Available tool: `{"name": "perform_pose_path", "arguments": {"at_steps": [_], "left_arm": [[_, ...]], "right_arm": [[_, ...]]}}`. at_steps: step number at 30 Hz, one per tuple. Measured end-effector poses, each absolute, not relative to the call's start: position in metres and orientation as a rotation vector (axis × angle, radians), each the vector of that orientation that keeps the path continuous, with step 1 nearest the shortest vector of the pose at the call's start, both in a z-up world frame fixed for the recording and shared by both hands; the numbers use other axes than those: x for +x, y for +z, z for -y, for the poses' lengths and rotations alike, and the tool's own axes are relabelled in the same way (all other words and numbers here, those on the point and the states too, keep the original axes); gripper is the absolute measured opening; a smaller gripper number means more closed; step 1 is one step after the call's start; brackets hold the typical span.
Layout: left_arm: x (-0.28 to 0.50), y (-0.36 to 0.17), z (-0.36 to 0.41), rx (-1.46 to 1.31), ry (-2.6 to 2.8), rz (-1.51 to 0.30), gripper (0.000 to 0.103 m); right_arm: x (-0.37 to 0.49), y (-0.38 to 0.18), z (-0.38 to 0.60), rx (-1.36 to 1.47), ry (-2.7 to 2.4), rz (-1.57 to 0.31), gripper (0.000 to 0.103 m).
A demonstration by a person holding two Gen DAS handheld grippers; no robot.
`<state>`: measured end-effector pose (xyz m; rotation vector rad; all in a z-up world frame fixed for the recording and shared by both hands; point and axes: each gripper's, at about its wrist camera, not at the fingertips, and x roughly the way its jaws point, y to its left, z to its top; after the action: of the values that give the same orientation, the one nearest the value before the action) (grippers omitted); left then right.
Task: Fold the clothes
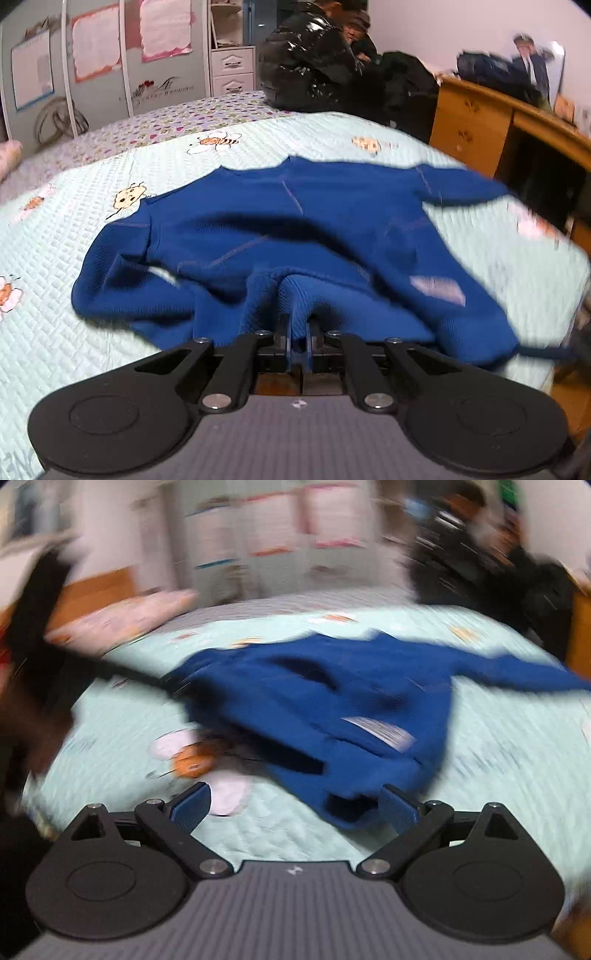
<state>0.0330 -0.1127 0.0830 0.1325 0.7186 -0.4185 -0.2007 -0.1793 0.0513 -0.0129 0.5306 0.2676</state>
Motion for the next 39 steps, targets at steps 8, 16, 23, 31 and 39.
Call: {"name": "perform_pose_path", "arguments": {"at_steps": [8,16,23,31,39], "left_arm": [[0.068,0.107,0.133,0.119,-0.454,-0.725,0.007],[0.071,0.109,0.131,0.124,-0.435,-0.739,0.007],[0.071,0.110,0.123,0.101,-0.433,-0.741,0.007],[0.056,0.118,0.102,0.096,-0.429,-0.730,0.009],[0.018,0.095,0.085,0.096,-0.431,-0.789,0.011]], "right_arm": [[-0.164,0.044,0.126,-0.358,0.370,-0.507,0.050],[-0.123,0.014,0.117,-0.556,0.261,-0.477,0.027],[-0.119,0.009,0.119,-0.634,0.271,-0.439,0.015],[-0.151,0.052,0.151,-0.403,0.495,-0.509,0.002],[-0.206,0.039,0.151,-0.585,0.610,-0.598,0.002]]}}
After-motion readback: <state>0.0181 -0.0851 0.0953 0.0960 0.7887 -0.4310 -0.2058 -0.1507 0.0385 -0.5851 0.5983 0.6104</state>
